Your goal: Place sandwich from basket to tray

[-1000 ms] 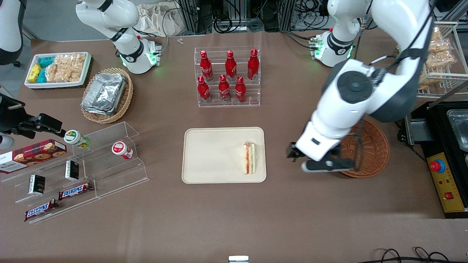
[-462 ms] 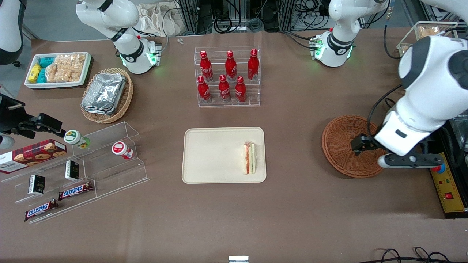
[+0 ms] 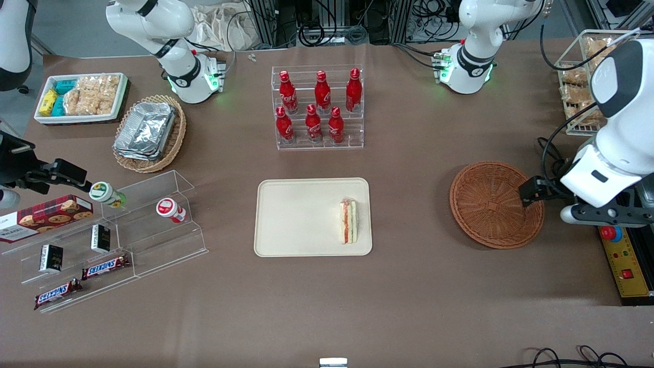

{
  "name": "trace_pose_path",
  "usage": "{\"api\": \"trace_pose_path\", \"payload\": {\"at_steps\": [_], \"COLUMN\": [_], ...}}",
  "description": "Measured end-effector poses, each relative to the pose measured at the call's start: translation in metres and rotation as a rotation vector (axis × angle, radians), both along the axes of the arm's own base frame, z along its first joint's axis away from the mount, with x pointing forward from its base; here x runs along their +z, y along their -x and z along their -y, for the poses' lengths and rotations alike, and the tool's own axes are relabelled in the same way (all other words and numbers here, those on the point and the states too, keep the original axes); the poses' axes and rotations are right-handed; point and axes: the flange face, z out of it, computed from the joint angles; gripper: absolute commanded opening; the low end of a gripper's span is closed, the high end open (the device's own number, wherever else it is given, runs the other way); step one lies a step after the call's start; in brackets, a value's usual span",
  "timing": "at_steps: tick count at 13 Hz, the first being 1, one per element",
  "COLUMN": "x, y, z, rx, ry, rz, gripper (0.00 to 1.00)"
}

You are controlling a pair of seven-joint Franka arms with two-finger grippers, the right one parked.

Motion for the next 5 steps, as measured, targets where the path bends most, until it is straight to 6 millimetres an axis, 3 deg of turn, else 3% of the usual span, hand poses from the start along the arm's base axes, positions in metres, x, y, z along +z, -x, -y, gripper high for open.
{"api": "trace_pose_path", "payload": {"at_steps": [5], "x": [0.002], "y": [0.015], "z": [-0.022], "rx": [-0.027], "ry": [-0.036], "rz": [-0.022], "gripper": [1.00]}}
